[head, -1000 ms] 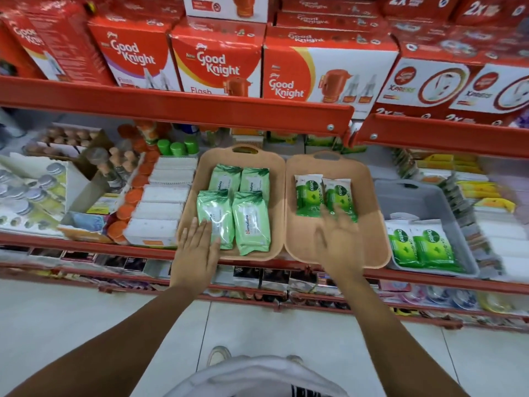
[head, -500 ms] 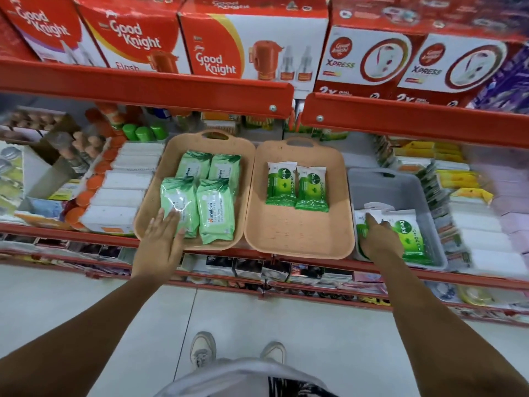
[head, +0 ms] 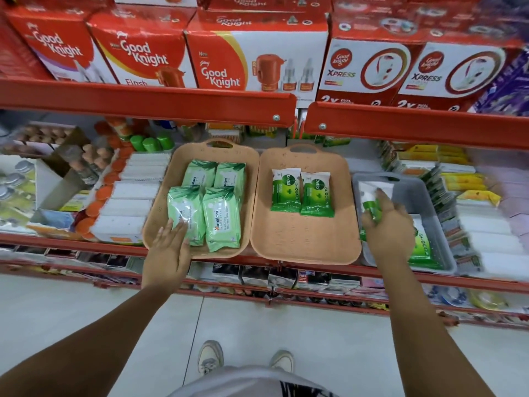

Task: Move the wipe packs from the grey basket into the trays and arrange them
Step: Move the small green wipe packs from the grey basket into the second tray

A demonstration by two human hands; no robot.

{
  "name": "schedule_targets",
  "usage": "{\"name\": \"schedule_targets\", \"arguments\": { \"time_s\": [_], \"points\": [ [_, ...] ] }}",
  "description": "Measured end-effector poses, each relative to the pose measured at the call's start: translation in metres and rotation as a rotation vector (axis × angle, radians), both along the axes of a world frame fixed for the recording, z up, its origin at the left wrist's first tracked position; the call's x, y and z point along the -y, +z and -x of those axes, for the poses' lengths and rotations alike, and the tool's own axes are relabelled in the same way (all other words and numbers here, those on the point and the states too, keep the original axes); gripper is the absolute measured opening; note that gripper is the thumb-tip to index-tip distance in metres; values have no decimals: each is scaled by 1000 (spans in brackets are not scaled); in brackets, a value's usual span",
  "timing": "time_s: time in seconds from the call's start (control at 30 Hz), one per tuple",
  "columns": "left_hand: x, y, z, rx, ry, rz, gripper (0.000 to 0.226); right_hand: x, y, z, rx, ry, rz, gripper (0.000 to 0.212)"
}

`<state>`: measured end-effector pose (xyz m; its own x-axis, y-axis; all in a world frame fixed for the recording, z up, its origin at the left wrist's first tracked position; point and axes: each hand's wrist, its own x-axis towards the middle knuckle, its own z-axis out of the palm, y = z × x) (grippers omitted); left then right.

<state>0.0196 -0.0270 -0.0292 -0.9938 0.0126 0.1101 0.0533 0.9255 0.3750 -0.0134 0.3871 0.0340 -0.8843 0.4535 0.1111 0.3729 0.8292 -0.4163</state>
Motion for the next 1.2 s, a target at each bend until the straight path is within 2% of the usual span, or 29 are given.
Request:
{"name": "schedule_targets", "arguments": {
  "time_s": [0.1, 0.23, 0.37, 0.47, 0.53, 0.63, 0.73, 0.8, 0.9, 0.97, 1.1, 1.2],
  "points": [
    [-3, 3, -1, -19, 9, -13, 59, 52, 4, 7, 11, 153, -44, 58],
    [-4, 5, -2, -21, -2, -17, 59, 118, -18, 19, 230, 375, -59, 55],
    [0, 2, -1, -6, -19, -6, 59, 146, -35, 25, 517, 445, -56, 60],
    [1, -1, 0, -3, -17, -6, 59, 134, -32, 28, 509, 459, 2, 65],
    [1, -2, 1, -6, -9, -13, 58, 114, -27, 25, 342, 386, -10, 57],
    [0, -3, 0, -20, 0, -23, 59, 63, -24, 15, 86, 101, 12, 38],
    [-3, -2, 0, -40, 2, -29, 58, 3, -32, 3, -22, -148, 46, 36],
    [-3, -2, 0, -46, 8, -23, 58, -30, -38, -4, 39, -251, 79, 42],
    [-4, -3, 0, -40, 14, -8, 58, -60, -47, -10, 378, -284, 12, 51],
    [-4, -2, -1, -36, 19, -4, 59, -66, -49, -9, 515, -272, -9, 57],
    [-7, 2, -2, -48, 29, -12, 59, -66, -52, -5, 589, -262, -54, 60],
    [-10, 7, -3, -69, 32, -17, 58, -66, -50, -5, 568, -258, -80, 57]
  ]
}}
